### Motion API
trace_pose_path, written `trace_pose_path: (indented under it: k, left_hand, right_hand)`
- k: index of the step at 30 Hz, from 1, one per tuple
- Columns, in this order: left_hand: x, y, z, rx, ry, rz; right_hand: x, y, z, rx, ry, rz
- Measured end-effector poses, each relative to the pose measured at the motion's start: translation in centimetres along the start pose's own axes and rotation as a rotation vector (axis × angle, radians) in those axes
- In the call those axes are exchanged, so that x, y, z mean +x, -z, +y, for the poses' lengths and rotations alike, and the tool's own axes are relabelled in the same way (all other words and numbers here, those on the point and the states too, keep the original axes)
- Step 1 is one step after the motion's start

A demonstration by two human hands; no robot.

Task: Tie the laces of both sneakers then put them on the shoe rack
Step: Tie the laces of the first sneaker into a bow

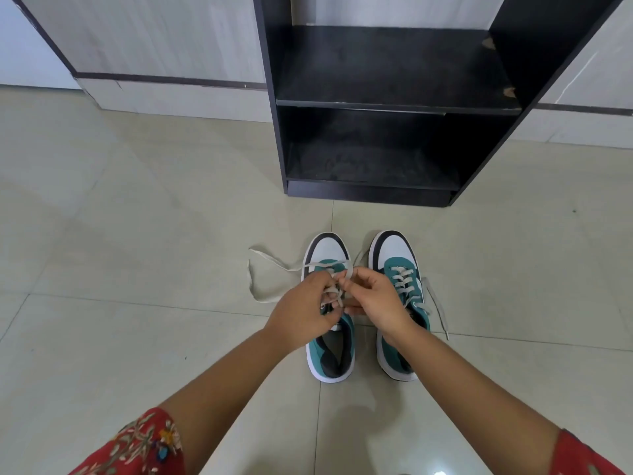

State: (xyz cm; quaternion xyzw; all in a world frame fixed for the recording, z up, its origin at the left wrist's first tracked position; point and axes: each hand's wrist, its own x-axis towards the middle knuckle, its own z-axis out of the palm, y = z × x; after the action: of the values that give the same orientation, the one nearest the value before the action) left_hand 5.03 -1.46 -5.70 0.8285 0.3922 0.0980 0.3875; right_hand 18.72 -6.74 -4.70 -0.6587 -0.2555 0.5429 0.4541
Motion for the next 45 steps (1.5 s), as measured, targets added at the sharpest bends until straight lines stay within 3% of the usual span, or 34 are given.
trace_pose_path:
  k: [4, 7, 12, 19, 23, 28, 36, 45]
  left_hand:
    - [-0.3, -0.3, -0.2, 0.245, -0.063, 0.098]
    - [-0.6, 0.0, -0.6, 0.441, -0.223, 0.177]
    - [-0.3, 0.5, -1.3, 0.758, -0.393, 0.117]
    - [0.0, 0.6, -0.9, 0.8, -0.424, 0.151]
    - [0.2, 0.8, -0.9, 0.779, -0.32, 0.133]
    - [0.2, 0.9, -0.5, 0.306, -0.063, 0.004]
    - [1.3, 2.3, 1.3, -0.469, 0.435, -0.115]
    - [0.8, 3.1, 1.3, -0.627, 0.555, -0.078]
  right_hand:
    - [0.7, -0.1, 0.0, 0.074, -0.1, 0.076]
    - [0.8, 0.0, 0.0, 0.064, -0.156, 0.153]
    - [1.0, 0.4, 0.2, 0.11, -0.223, 0.106]
    - [1.5, 0.2, -0.4, 0.048, -0.22, 0.074]
    - [1.1, 0.2, -0.2, 0.019, -0.151, 0.037]
    - [-0.5, 0.5, 1.5, -0.347, 0.097, 0.036]
    - [-1.6, -0.7, 3.5, -0.424, 0.269, 0.13]
    - [-1.7, -0.6, 4.0, -0.567, 0.497, 0.229]
